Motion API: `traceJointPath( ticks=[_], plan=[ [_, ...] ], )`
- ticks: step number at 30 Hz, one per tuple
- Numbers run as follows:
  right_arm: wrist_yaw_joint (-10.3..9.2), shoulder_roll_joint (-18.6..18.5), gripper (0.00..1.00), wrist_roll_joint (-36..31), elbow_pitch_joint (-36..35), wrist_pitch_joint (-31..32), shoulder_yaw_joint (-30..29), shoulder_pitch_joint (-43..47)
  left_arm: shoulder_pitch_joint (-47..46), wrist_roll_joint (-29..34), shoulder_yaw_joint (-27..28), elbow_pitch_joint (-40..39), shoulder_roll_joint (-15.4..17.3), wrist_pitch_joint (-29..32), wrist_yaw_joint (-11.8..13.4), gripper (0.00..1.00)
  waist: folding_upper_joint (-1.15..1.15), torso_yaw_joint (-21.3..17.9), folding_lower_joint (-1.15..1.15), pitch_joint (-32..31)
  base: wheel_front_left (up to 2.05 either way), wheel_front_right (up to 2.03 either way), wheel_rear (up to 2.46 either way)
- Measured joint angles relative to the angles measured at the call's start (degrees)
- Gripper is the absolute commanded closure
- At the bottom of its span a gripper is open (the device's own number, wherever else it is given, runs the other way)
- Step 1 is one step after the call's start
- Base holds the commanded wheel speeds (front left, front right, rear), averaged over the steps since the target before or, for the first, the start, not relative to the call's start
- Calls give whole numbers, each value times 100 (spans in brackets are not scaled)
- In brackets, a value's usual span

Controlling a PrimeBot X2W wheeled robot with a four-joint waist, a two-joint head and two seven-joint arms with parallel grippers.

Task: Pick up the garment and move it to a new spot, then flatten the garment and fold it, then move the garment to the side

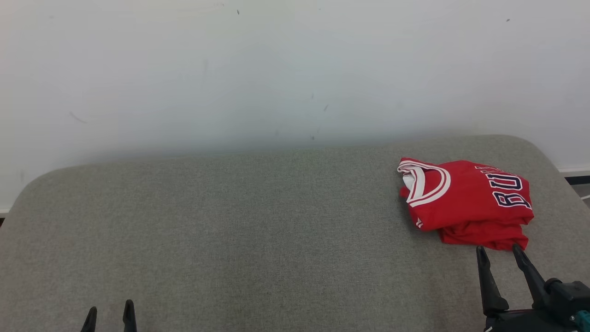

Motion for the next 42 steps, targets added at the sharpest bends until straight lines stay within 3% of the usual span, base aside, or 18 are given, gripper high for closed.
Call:
traceJointPath(
  ticks=[18, 19, 31, 42],
  plan=[
    [0, 151, 0, -97, 4, 0, -124, 1, -2, 97, 56, -97, -45, 0, 2, 0, 1, 7, 0, 15, 0, 0, 0],
    [2, 164, 100, -101, 29, 0, -118, 3, 0, 108, 52, -74, -52, 1, 0, 100, 0, 7, 0, 15, 0, 0, 0],
    [77, 430, 100, 246, 327, 164, -165, 208, 23, -227, 112, 254, -278, 181, -84, 100, 1, 15, 0, 54, 0, 0, 0],
    [230, 581, 100, 1026, 434, 420, -354, 75, -38, -1126, 297, 305, -385, 434, -214, 100, 0, 32, 0, 126, 0, 0, 0]
  ],
)
